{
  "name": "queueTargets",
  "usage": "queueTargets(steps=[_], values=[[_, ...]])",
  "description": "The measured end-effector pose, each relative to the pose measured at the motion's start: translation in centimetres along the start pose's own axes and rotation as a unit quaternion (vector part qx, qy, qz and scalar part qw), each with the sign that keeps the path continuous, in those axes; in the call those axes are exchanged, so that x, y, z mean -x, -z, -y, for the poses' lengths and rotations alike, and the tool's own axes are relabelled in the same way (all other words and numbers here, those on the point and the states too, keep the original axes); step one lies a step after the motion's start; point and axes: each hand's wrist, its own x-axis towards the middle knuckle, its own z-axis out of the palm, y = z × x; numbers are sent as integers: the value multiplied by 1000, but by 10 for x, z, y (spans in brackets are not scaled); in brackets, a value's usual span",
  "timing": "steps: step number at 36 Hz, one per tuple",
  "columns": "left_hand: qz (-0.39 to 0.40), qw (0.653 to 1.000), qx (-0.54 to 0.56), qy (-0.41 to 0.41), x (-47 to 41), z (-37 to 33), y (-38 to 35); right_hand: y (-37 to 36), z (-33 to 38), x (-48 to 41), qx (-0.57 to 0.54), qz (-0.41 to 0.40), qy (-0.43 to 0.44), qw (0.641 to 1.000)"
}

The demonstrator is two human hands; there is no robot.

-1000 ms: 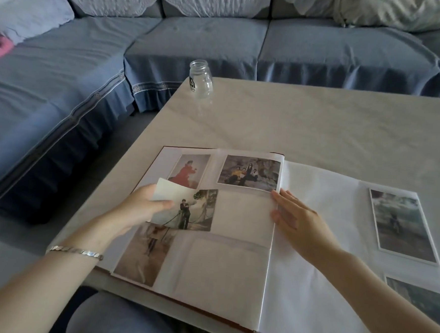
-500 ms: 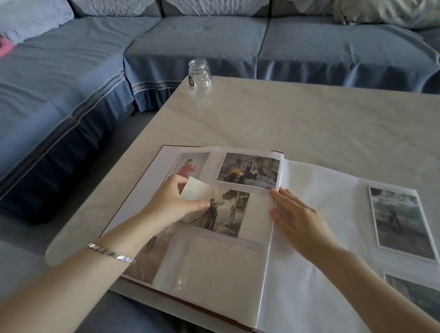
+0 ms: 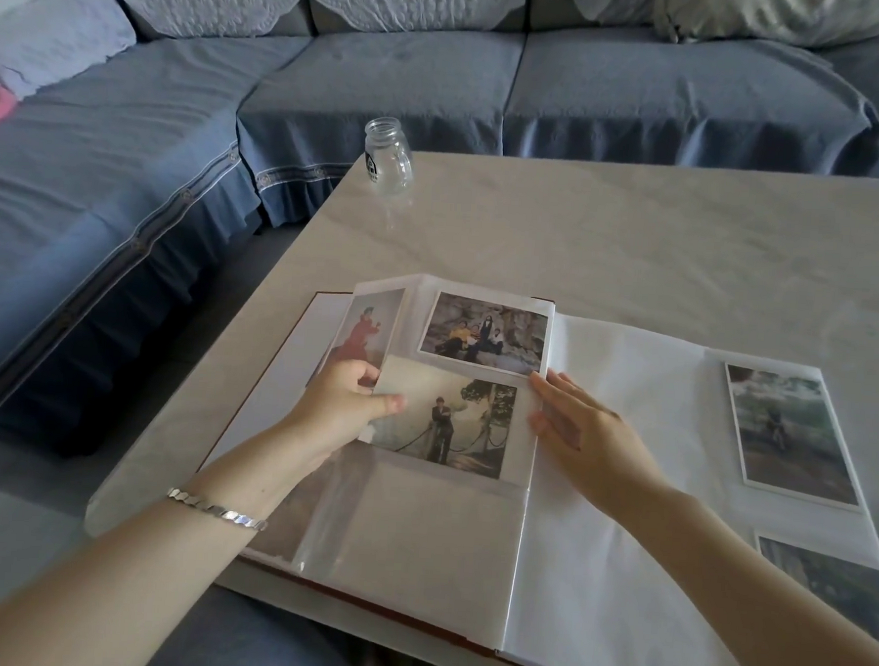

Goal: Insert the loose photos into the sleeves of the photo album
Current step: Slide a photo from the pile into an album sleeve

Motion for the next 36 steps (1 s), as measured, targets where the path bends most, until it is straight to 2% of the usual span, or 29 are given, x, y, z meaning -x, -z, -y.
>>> queueTargets(steps=[6,10,14,19,23,36], values=[[-30,999,11,-10,1,1,-3,1,0,0,7,2,0,1000],[-63,997,46,13,2,-4,0,1,0,0,2,0,-2,1000],[-39,996,67,39,1,-7,4,0,0,0,2,-2,1,1000],[-30,998,49,11,1,-9,3,1,0,0,1,1,5,1000],[-10,997,66,25,3,-12,5,3,-2,-1,-10,4,6,1000],[-119,986,76,-86,16,-10,-2,3,-4,-1,-12,4,13,1000]])
